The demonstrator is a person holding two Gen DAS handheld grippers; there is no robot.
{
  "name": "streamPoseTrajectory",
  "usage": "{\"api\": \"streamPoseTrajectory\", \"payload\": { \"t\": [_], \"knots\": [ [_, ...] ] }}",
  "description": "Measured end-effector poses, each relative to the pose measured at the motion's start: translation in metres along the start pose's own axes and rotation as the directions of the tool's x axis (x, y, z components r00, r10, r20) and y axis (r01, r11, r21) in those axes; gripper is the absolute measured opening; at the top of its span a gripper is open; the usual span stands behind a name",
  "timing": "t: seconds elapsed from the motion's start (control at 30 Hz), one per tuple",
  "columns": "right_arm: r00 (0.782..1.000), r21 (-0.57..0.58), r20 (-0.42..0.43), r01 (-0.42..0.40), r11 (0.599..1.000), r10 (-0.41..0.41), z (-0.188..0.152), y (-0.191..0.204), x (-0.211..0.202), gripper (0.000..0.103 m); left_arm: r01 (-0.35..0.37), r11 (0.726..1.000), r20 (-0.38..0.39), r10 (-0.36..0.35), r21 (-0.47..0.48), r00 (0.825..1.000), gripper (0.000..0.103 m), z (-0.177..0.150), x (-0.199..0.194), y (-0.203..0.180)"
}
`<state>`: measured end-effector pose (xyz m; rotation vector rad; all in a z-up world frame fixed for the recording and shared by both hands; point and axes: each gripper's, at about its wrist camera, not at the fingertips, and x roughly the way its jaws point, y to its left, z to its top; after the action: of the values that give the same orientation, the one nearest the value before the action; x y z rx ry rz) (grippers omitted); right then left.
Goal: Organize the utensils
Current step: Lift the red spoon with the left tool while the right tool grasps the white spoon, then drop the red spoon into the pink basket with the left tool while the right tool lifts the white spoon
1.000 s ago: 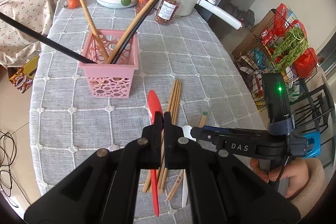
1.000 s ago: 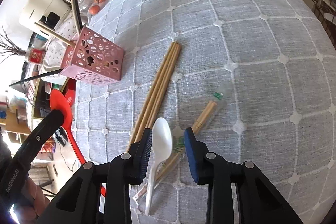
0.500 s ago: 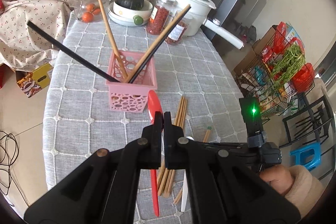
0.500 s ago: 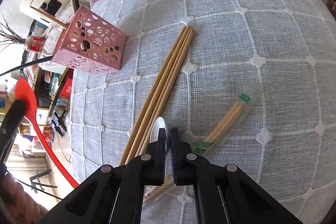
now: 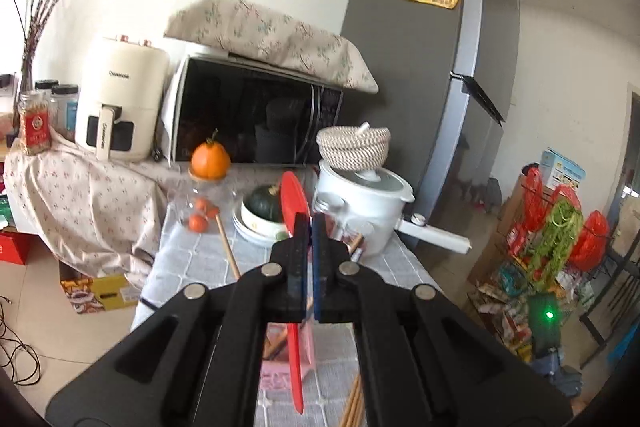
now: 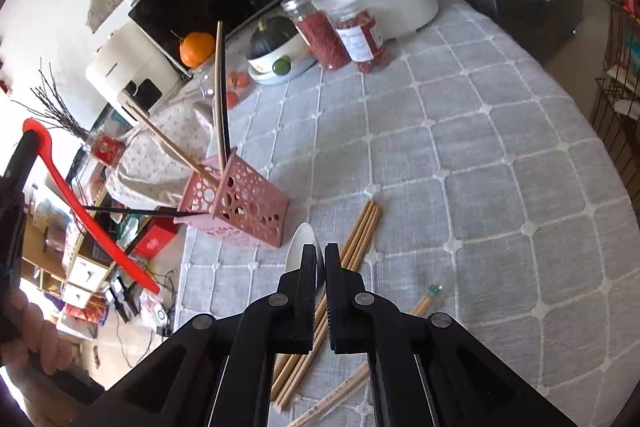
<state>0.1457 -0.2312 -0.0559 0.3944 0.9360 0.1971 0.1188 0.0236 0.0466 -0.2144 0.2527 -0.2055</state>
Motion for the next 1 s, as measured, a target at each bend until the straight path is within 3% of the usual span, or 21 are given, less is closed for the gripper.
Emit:
{"api": "streamPoseTrajectory", "payload": {
  "t": [0.1, 0.2, 0.4, 0.67, 0.77, 1.0],
  "knots": [
    [0.999, -0.001, 0.034, -0.003, 1.000, 0.003, 0.003, -0.001, -0.006, 0.004, -0.082, 0.996, 0.066, 0.083, -0.019, 0.994, 0.002, 0.000, 0.016, 0.002],
    [0.999, -0.007, 0.046, -0.003, 1.000, 0.003, 0.004, -0.002, -0.009, 0.004, -0.126, 0.991, 0.084, 0.128, -0.032, 0.988, 0.002, -0.007, 0.032, 0.005],
    [0.998, -0.028, 0.069, 0.001, 1.000, 0.001, 0.007, -0.002, -0.010, 0.004, -0.136, 0.990, 0.080, 0.139, -0.039, 0.987, 0.002, -0.022, 0.051, 0.006],
    [0.990, -0.068, 0.142, 0.035, 0.997, -0.025, 0.006, 0.006, -0.018, 0.004, -0.129, 0.991, -0.004, 0.129, -0.030, 0.992, 0.003, -0.037, 0.059, 0.005],
    [0.985, -0.080, 0.167, 0.049, 0.996, -0.036, 0.006, 0.010, -0.022, 0.004, -0.129, 0.991, -0.066, 0.126, -0.040, 0.990, 0.020, -0.034, 0.061, 0.007],
    [0.973, -0.062, 0.224, 0.077, 0.995, -0.062, 0.010, 0.013, -0.032, 0.004, -0.103, 0.994, -0.117, 0.097, -0.048, 0.988, 0.042, -0.011, 0.027, 0.006]
  ]
}}
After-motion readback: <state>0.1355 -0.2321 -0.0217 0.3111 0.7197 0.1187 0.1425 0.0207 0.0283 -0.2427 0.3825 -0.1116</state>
